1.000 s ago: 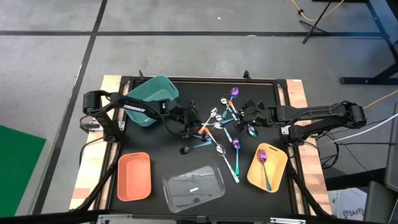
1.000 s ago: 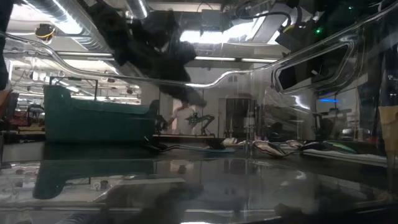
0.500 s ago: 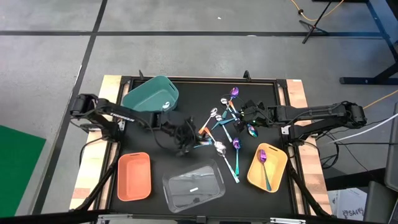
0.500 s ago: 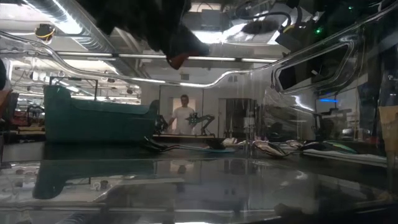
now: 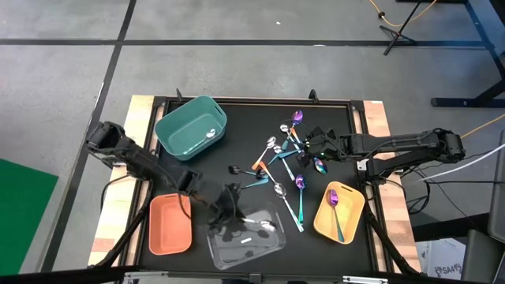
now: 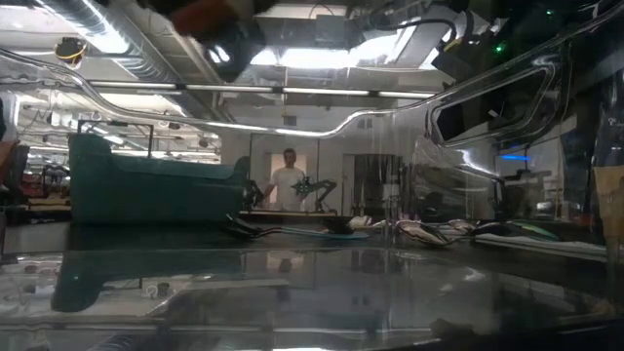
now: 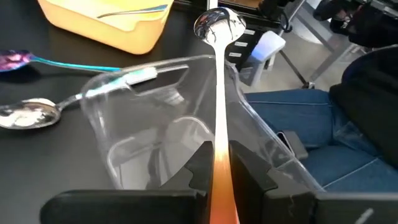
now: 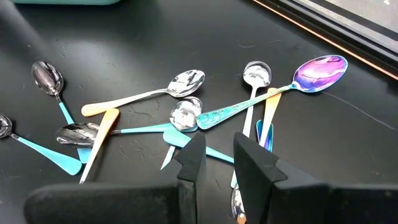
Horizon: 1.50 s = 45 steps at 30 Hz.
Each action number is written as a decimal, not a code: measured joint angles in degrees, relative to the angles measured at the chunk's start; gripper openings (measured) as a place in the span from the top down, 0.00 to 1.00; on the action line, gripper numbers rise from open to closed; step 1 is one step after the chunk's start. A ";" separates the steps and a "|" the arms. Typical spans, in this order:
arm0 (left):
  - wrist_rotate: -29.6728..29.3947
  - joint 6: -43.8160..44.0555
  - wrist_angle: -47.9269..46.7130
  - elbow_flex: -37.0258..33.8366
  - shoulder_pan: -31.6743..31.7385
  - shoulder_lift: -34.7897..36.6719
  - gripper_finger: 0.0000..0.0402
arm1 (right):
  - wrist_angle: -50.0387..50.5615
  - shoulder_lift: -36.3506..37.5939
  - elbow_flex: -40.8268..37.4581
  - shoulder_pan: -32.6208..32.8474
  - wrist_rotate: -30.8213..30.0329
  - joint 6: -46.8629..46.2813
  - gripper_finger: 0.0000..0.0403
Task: Sort silverware by color (type)
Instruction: Put the orange spoon into the transparent bin
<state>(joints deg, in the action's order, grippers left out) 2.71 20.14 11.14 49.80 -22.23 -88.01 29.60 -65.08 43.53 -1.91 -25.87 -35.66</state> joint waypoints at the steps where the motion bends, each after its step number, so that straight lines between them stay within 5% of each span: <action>1: -1.51 0.79 -0.01 0.00 -0.93 0.00 0.91 | -0.02 0.00 0.00 0.00 0.00 0.00 0.82; 14: -14.22 9.44 0.22 0.07 -7.69 -1.06 0.91 | -0.02 0.00 0.00 0.00 0.02 -0.01 0.82; 45: -12.41 10.59 -2.04 0.04 -9.19 -9.77 0.90 | 0.00 -0.02 0.00 0.00 0.69 -0.02 0.82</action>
<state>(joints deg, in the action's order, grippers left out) -9.70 30.73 9.10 49.84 -31.42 -97.78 29.61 -65.10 43.53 -1.91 -25.17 -35.68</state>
